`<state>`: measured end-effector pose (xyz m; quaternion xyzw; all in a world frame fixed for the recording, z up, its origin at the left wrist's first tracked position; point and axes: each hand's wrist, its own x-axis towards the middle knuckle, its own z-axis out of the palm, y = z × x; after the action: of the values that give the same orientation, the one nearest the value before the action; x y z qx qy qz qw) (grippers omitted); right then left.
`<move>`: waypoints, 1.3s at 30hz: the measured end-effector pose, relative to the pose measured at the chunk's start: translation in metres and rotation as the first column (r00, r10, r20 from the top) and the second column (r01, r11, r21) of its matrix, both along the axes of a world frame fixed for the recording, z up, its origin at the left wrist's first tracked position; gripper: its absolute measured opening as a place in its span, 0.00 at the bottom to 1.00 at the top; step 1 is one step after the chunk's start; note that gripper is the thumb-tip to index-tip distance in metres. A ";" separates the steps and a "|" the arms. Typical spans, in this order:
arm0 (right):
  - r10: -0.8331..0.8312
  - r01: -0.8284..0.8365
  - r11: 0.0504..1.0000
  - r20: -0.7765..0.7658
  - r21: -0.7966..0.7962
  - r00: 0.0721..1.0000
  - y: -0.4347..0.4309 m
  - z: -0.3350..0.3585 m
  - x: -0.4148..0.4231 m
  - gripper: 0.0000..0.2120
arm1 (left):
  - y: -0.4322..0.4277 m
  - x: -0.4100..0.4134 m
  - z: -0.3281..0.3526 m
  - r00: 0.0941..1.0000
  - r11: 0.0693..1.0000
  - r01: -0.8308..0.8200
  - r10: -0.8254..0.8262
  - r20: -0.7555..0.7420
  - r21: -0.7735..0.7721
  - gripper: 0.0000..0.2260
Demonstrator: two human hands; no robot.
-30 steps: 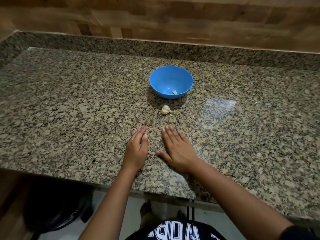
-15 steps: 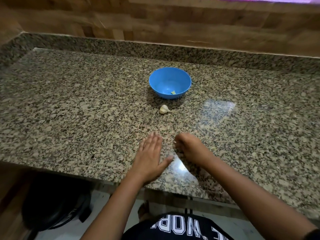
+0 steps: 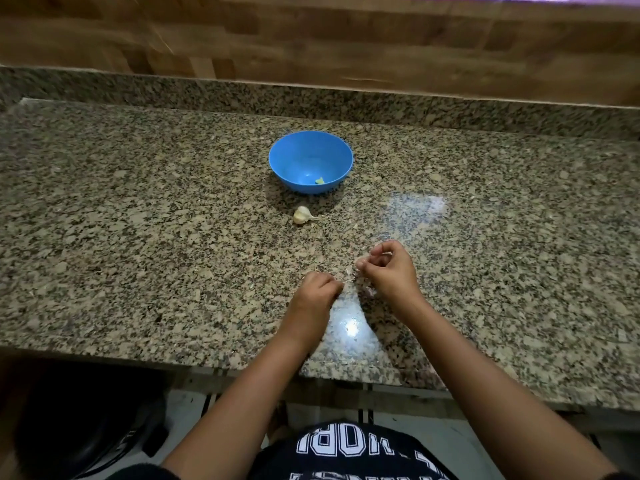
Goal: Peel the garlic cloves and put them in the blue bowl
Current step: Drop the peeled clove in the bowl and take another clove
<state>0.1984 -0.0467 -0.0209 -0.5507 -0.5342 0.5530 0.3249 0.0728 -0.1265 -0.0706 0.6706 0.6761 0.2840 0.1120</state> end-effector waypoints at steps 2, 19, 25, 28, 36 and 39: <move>-0.026 0.025 0.999 -0.044 -0.027 0.999 -0.002 0.002 0.000 0.13 | -0.002 0.000 -0.003 1.000 1.000 -0.005 0.005 -0.029 0.002 0.11; -0.314 0.306 0.949 -0.141 -0.075 0.939 -0.018 0.003 0.006 0.13 | 0.020 -0.005 0.000 0.943 0.934 0.278 -0.309 -0.123 -0.223 0.20; -0.331 0.325 0.942 -0.080 -0.082 0.940 -0.024 -0.003 0.001 0.13 | 0.004 -0.017 0.012 0.949 0.955 0.295 -0.294 -0.117 -0.005 0.12; -0.322 0.313 0.945 -0.102 -0.093 0.941 -0.023 0.000 -0.003 0.12 | 0.011 -0.017 0.008 0.938 0.957 0.288 -0.284 -0.201 -0.007 0.10; -0.135 0.118 0.985 -0.134 -0.128 0.982 -0.017 0.014 -0.035 0.11 | 0.017 -0.023 0.012 0.981 0.989 -0.145 0.148 0.128 -0.038 0.09; -0.030 0.009 0.991 -0.159 -0.131 0.987 -0.021 0.021 -0.070 0.12 | 0.005 -0.051 0.030 0.778 0.907 -0.394 0.416 0.471 -0.149 0.08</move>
<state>0.1279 -0.0680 0.0004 -0.5296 -0.4637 0.6259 0.3357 0.0222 -0.1216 -0.0409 0.4122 0.7587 0.4484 0.2310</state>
